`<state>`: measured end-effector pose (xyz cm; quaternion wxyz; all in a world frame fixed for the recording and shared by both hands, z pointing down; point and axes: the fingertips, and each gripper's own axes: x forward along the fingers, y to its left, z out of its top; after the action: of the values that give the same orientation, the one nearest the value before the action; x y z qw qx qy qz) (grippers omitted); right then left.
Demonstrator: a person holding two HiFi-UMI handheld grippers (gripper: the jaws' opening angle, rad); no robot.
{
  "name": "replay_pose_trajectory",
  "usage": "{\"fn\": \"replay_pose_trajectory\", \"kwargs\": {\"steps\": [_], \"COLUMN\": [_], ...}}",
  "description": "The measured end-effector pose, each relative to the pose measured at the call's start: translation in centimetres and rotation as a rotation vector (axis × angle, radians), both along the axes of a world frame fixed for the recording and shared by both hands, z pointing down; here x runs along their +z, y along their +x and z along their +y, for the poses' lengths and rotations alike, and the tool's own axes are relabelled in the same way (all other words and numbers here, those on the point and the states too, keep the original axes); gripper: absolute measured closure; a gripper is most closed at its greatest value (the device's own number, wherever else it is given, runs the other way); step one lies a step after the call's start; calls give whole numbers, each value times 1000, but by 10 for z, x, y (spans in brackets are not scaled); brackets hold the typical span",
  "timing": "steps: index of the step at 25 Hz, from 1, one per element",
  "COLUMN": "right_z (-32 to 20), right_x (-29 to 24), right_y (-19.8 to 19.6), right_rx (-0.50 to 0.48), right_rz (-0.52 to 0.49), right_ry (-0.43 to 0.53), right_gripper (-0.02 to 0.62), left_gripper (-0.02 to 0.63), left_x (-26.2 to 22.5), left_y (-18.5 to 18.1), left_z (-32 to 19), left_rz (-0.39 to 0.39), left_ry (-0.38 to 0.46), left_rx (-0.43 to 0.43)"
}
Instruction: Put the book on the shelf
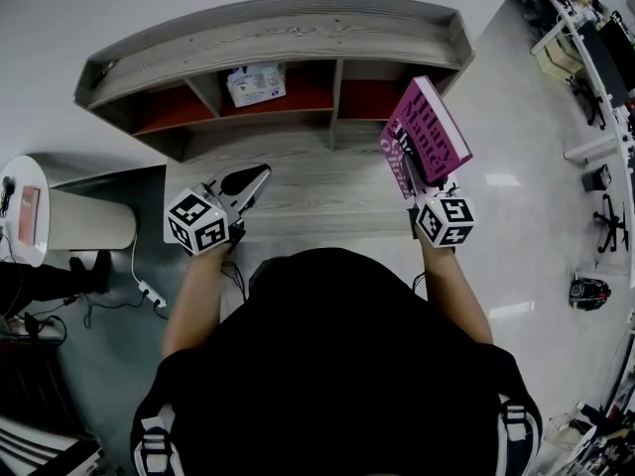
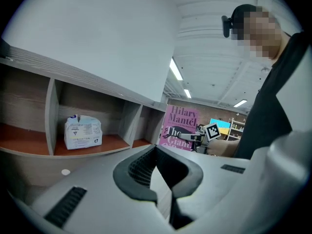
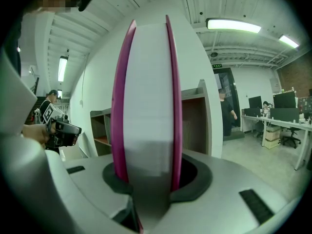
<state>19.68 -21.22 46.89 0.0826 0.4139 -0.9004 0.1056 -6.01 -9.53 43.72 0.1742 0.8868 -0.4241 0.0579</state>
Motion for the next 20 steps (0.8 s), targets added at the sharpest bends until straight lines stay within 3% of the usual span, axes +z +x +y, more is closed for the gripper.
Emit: {"fn": "replay_pose_trajectory", "kwargs": {"steps": [12,20], "right_z": [-2,-2], "right_x": [0,2], "right_y": [-4,-6], "right_rx": [6,29], "right_rz": [9,23], "right_ry": [9,11], "right_gripper": [448,448], "left_gripper": [586,587], "left_x": [4,-5], "left_y": [-1,-10], "left_z": [2,-17], "left_rz": [6,16], "left_ry": [-14,43], "left_rx": [8,-5]}}
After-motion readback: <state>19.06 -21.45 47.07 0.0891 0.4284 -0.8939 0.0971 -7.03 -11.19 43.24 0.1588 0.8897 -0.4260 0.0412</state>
